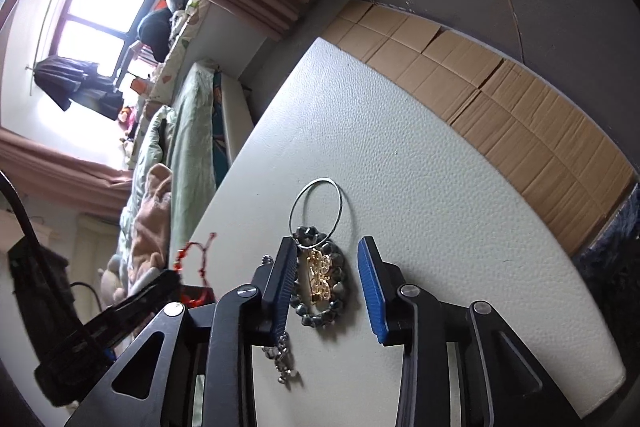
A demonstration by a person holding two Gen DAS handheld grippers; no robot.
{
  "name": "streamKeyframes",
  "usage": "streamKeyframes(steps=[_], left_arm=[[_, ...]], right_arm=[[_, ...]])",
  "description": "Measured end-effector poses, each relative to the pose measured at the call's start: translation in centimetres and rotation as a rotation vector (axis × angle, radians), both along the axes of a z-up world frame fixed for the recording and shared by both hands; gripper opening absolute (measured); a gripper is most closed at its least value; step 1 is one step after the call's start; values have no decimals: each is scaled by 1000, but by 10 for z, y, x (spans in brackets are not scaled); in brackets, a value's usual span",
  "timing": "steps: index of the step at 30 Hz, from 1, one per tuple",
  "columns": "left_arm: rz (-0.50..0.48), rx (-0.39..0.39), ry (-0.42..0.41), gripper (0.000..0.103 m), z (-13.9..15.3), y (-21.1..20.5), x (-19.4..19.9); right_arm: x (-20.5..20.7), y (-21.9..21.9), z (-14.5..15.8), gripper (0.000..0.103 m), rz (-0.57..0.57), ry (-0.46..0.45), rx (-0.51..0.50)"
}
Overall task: Organize jewelry
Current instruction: 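Lift the red string bracelet with the left tool while the right grasps the small silver ring, then lower the red bracelet into the box with the left tool while the right drops the silver ring in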
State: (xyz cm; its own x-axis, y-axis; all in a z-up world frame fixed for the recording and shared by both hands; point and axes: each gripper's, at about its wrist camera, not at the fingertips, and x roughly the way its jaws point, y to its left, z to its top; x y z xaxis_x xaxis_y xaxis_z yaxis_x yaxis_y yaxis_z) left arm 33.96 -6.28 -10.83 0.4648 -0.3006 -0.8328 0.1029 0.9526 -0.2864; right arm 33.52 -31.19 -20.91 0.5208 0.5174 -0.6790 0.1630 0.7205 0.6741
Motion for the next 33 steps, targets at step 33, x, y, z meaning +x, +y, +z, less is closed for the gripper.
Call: streamKeyframes(steps=[33], left_arm=[[145,-78,-178,6,92,119,-67]], right_arm=[[42,20,2,4,-71,319,-138]])
